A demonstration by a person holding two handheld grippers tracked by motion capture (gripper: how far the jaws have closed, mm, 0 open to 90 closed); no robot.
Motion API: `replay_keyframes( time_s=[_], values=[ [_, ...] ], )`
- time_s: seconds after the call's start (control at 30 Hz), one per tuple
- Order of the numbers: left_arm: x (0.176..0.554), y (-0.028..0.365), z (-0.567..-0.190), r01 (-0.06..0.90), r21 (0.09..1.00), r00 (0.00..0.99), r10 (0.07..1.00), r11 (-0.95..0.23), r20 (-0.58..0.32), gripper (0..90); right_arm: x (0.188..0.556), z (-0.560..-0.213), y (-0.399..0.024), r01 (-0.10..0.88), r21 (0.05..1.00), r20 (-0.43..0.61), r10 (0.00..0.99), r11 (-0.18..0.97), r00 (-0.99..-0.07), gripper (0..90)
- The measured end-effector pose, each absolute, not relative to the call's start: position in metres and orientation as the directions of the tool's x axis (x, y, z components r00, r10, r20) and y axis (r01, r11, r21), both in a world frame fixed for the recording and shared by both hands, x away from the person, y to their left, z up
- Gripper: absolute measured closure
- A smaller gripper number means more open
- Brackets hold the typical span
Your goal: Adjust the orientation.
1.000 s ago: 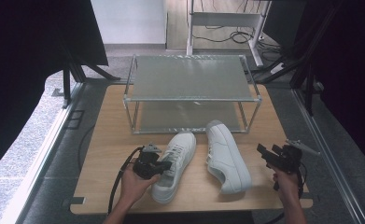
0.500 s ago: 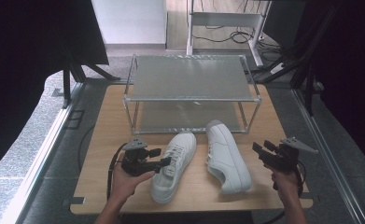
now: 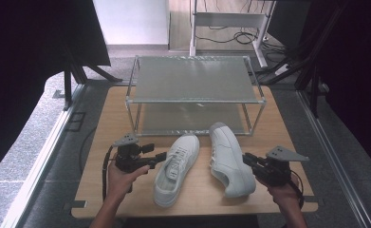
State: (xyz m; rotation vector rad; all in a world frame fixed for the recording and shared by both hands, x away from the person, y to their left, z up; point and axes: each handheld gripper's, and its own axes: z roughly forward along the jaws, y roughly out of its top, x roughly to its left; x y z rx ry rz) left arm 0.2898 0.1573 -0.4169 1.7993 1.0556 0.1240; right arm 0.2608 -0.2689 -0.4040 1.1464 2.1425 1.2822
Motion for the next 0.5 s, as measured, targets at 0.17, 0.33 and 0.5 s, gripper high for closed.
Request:
replay_keyframes(
  time_s=[0.17,0.33,0.5],
  values=[
    [0.297,0.159,-0.427,0.644,0.756,0.578,0.719,-0.114,-0.385,31.9,0.249,-0.415,-0.253,0.456,0.831,0.06,0.764,0.319,-0.643,90.0],
    [0.299,0.163,-0.428,0.661,0.743,0.564,0.72,-0.101,-0.404,35.6,0.237,-0.432,-0.236,0.468,0.792,0.051,0.722,0.392,-0.69,90.0],
    [0.298,0.168,-0.424,0.662,0.745,0.56,0.711,-0.076,-0.425,37.0,0.236,-0.445,-0.221,0.49,0.75,0.032,0.716,0.444,-0.697,90.0]
  ],
)
